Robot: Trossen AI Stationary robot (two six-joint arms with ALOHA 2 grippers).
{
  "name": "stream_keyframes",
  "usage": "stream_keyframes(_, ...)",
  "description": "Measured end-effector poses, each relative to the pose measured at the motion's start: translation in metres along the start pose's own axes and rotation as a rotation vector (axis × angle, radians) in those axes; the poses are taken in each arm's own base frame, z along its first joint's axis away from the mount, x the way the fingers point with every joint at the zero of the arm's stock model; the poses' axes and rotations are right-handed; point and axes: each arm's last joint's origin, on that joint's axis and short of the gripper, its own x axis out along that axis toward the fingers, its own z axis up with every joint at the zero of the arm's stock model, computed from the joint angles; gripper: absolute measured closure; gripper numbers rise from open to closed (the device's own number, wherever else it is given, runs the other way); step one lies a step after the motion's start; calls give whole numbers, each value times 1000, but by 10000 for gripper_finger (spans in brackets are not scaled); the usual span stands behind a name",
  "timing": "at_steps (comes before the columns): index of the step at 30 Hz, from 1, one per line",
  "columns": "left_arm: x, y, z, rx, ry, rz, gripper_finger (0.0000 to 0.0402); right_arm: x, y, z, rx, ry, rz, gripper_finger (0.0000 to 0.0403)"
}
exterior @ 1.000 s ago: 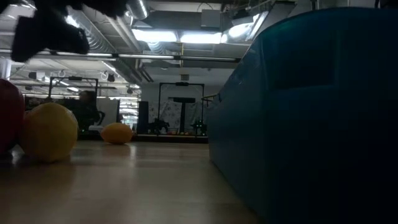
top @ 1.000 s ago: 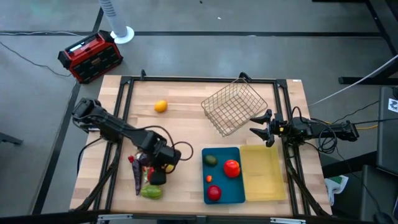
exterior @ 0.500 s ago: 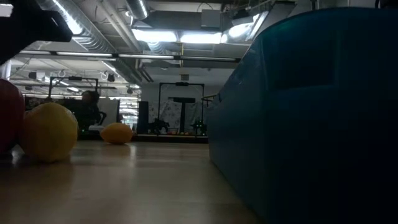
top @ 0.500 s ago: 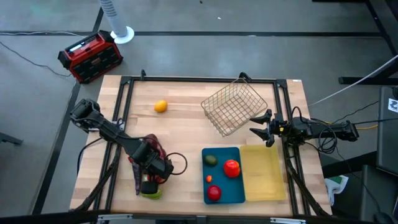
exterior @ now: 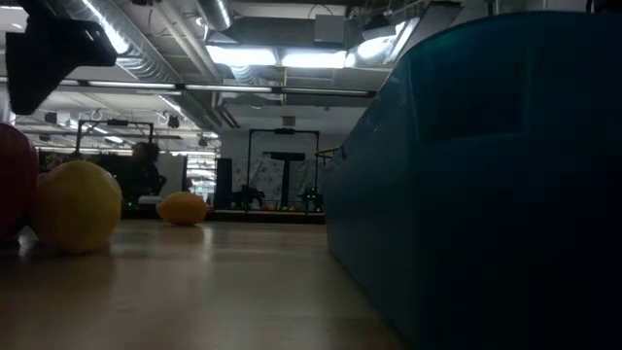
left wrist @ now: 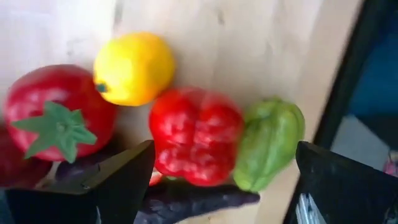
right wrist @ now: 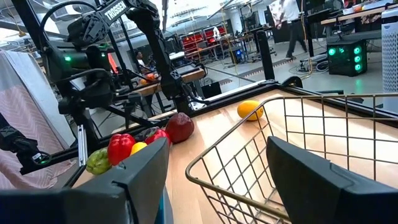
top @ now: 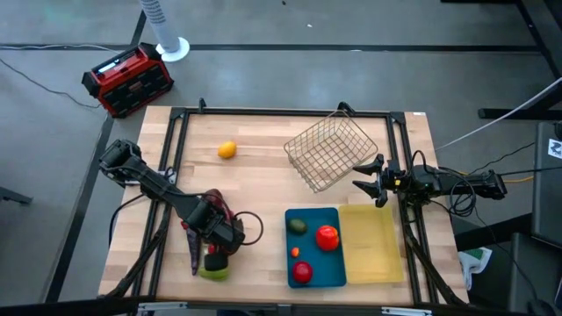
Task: Sort produce into baskets
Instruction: Put the red bell pepper into the brown wire basket
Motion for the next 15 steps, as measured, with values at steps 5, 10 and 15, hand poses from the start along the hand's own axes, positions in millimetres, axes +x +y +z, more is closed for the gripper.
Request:
stream_keyframes(5,4,6,1,-26,-39,62,20,0,0,0,0,0,0,134)
stream_keyframes(10,9,8,-1,-62,-33,72,20,0,0,0,0,0,0,134)
stream_keyframes(15,12,8,-3,-70,-28,76,20,0,0,0,0,-1,0,134)
